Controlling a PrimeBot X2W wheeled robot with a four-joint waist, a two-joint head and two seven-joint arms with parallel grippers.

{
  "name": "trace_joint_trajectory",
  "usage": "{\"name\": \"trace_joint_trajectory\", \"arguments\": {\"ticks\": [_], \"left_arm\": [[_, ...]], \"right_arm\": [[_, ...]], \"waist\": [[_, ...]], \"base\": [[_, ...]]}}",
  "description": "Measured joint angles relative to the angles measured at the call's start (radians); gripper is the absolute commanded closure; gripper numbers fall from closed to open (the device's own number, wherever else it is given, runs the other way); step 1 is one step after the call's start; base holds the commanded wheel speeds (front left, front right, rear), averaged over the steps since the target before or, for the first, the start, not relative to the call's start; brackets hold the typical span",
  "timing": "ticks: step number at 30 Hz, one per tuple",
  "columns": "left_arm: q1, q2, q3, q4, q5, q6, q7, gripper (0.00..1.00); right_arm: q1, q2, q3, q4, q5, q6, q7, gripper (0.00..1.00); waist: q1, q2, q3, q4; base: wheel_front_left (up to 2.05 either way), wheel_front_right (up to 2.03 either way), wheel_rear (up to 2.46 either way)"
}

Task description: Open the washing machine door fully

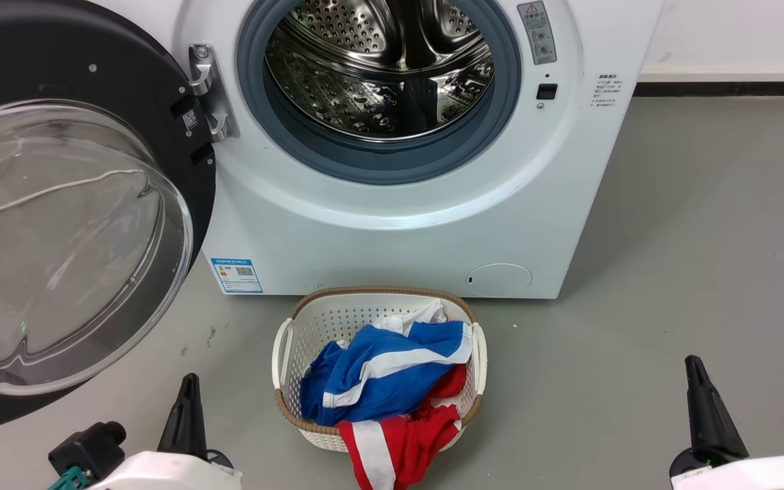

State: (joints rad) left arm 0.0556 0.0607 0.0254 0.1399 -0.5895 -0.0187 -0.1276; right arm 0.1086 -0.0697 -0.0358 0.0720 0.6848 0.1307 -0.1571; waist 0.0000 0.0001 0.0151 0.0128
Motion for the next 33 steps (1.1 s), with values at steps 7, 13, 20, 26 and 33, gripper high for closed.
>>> {"name": "trace_joint_trajectory", "arguments": {"ticks": [7,13,20,26,33], "left_arm": [[-0.016,-0.001,0.010,0.012,-0.108,-0.012,0.026,1.00],[-0.027,-0.002,0.017,0.021,-0.195,-0.023,0.046,1.00],[-0.043,-0.003,0.025,0.030,-0.290,-0.032,0.069,1.00],[-0.056,-0.004,0.031,0.039,-0.366,-0.040,0.087,1.00],[-0.067,-0.005,0.040,0.047,-0.449,-0.050,0.108,1.00]], "right_arm": [[-0.021,-0.004,0.000,0.019,0.104,0.000,0.022,1.00],[-0.036,-0.006,-0.001,0.032,0.188,0.000,0.041,1.00],[-0.056,-0.007,-0.002,0.048,0.279,0.000,0.062,1.00],[-0.072,-0.008,-0.004,0.061,0.350,0.000,0.079,1.00],[-0.089,-0.009,-0.006,0.074,0.429,0.000,0.097,1.00]], "waist": [[0.0000,0.0000,-0.001,-0.001],[0.0000,0.0000,-0.002,-0.002],[0.0000,0.0000,-0.002,-0.003],[0.0000,0.0000,-0.003,-0.003],[0.0000,0.0000,-0.004,-0.004]], "base": [[0.00,0.00,0.00],[0.00,0.00,0.00],[0.00,0.00,0.00],[0.00,0.00,0.00],[0.00,0.00,0.00]]}}
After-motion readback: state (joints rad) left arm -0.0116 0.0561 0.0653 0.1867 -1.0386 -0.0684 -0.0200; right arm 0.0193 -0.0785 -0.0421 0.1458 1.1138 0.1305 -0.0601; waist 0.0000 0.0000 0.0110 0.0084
